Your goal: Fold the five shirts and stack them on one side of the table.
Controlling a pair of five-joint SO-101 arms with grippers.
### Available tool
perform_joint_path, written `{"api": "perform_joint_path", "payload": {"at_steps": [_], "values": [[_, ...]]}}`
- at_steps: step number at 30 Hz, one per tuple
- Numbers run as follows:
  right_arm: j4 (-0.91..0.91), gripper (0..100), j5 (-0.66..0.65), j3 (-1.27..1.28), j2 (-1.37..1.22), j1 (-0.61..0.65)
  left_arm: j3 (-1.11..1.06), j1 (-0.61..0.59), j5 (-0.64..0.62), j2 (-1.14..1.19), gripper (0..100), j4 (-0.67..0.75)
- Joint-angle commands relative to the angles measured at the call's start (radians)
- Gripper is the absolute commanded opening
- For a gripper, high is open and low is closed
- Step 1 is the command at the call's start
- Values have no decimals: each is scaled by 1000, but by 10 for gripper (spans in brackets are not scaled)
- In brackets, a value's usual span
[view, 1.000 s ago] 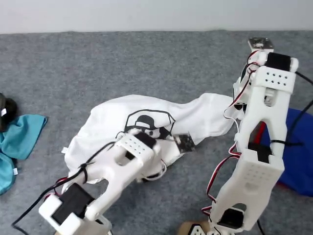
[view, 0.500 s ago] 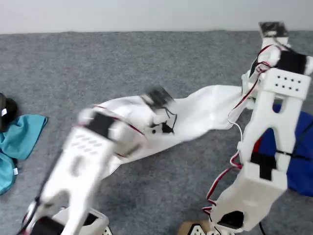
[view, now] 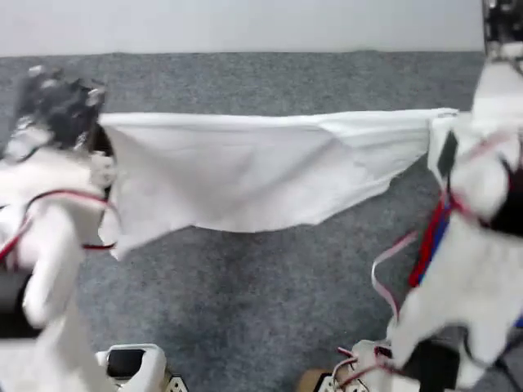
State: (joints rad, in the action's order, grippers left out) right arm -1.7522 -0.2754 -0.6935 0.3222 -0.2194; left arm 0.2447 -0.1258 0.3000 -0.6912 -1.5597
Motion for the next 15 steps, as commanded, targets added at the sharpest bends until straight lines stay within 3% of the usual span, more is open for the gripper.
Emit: {"api": "perform_joint_path", "payload": {"at_steps": [1,11,15], "values": [[8,10,-41,-52,171,7,97,-31,-8,-81,5,52],[199,10,-146,-52,453,-41,131,-41,2,-347,5,120],[315,10,-209,-52,469,-51,128,-153,77,-413,5,120]]}}
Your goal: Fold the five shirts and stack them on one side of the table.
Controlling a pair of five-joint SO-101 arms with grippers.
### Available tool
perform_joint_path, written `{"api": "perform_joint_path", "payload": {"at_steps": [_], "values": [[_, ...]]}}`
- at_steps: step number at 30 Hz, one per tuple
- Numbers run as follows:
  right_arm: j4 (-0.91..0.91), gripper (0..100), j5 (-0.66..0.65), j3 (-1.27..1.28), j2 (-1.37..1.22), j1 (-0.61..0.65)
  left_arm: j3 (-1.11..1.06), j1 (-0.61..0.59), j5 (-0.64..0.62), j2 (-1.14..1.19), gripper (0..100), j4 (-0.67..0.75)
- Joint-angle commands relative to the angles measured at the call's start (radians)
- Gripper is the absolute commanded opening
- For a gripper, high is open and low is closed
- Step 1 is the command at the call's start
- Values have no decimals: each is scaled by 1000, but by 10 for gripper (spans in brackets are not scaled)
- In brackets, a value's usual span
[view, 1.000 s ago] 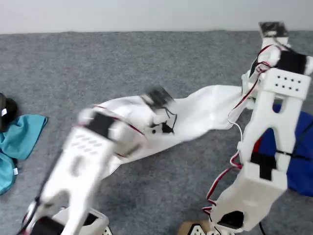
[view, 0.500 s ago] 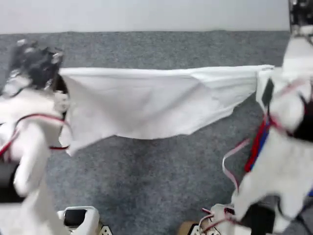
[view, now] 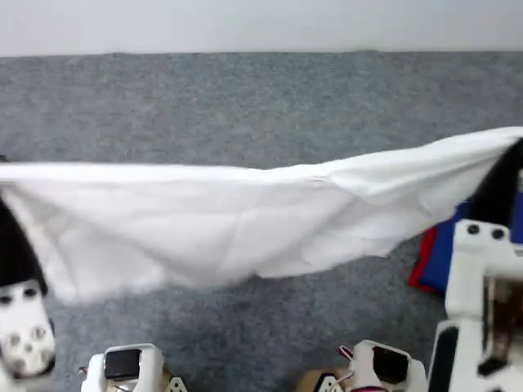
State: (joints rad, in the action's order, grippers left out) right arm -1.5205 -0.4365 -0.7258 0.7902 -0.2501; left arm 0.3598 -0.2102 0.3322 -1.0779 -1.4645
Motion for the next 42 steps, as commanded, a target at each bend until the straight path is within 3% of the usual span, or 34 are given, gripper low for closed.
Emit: {"api": "perform_joint_path", "payload": {"at_steps": [1,11,18,26,30,36,42], "values": [[114,10,-63,-20,2,-21,12,-92,52,-35,5,25],[315,10,-221,-21,35,-19,10,-117,55,-52,5,23],[217,10,-262,-18,48,-18,2,-117,55,-44,5,17],[88,10,-261,12,21,-18,-147,-117,57,-44,5,17],[51,10,-258,92,-19,-15,-326,-112,58,-44,5,44],[64,10,-256,292,-124,74,-711,-112,58,-44,5,290],[217,10,-201,540,-234,136,-1130,-110,58,-41,5,698]]}}
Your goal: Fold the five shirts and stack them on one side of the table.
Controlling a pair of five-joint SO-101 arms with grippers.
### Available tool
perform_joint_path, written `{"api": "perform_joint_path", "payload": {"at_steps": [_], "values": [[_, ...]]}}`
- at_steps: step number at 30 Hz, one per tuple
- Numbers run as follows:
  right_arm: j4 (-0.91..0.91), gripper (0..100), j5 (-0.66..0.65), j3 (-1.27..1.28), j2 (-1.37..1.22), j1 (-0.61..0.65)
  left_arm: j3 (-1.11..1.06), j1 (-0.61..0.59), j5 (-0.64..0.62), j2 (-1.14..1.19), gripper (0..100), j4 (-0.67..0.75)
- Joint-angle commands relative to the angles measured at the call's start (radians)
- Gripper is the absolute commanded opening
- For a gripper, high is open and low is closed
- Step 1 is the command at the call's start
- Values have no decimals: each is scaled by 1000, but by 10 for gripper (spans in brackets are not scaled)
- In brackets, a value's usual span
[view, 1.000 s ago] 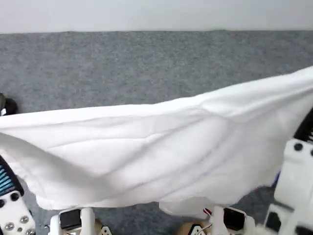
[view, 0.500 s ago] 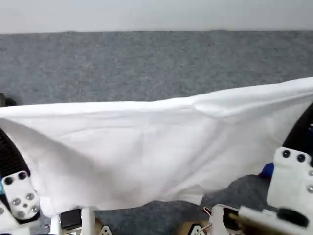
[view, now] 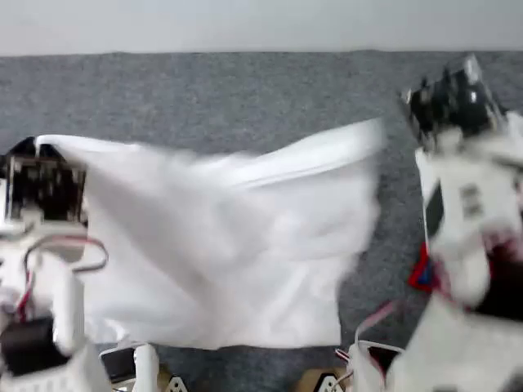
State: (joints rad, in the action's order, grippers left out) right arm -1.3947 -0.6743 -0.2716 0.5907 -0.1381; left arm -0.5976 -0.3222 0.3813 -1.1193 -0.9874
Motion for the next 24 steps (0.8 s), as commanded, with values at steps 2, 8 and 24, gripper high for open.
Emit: {"api": "perform_joint_path", "payload": {"at_steps": [2,8,24], "values": [[174,10,49,164,-65,41,-292,15,34,0,5,351],[317,10,57,316,-114,91,-458,121,133,-2,5,457],[320,10,250,394,-438,323,-444,-167,137,-11,5,41]]}}
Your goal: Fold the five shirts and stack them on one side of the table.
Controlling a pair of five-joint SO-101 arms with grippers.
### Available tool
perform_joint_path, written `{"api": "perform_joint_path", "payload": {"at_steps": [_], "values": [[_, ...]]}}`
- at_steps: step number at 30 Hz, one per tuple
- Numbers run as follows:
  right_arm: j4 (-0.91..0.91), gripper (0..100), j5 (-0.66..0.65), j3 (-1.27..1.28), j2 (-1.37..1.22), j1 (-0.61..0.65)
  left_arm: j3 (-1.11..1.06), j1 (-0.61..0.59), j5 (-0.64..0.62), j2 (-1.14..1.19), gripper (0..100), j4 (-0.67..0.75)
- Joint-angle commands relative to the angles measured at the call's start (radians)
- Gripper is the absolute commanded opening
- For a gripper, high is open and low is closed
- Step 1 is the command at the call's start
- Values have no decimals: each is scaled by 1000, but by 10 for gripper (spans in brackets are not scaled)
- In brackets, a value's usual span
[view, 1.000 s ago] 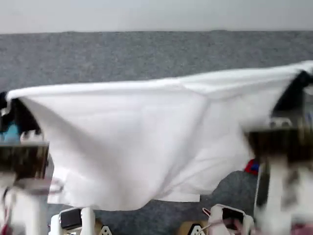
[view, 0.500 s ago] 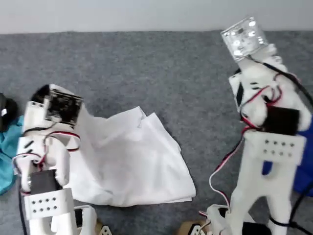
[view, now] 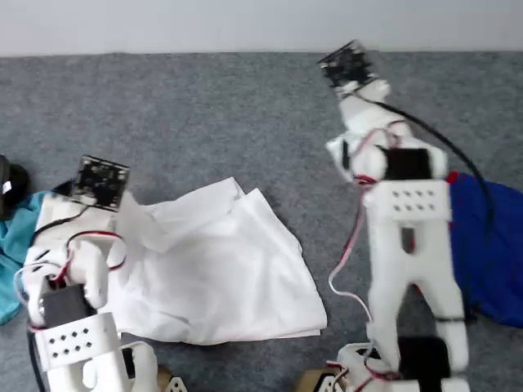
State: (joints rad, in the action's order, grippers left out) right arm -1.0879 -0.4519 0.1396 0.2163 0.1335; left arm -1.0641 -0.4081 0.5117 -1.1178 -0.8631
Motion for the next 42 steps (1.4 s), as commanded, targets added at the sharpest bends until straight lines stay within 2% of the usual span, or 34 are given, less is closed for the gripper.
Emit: {"api": "perform_joint_path", "payload": {"at_steps": [1,7,14,18,22,26,32,42], "values": [[13,10,28,-20,-93,68,22,-112,12,-12,5,-112],[-56,10,71,-158,-285,171,19,-241,98,-12,5,-236],[-93,16,107,-425,-533,291,-22,-247,98,-12,5,-252],[-99,76,292,-577,-670,341,-64,-244,98,-12,5,-250],[-217,174,460,-746,-779,400,-91,-249,98,-12,5,-250],[-389,175,471,-931,-883,466,-101,-249,98,-14,5,-250],[-578,175,479,-1183,-1029,496,-113,-249,95,-14,5,-252],[-627,176,532,-1309,-1207,499,-124,-249,94,-14,5,-253]]}}
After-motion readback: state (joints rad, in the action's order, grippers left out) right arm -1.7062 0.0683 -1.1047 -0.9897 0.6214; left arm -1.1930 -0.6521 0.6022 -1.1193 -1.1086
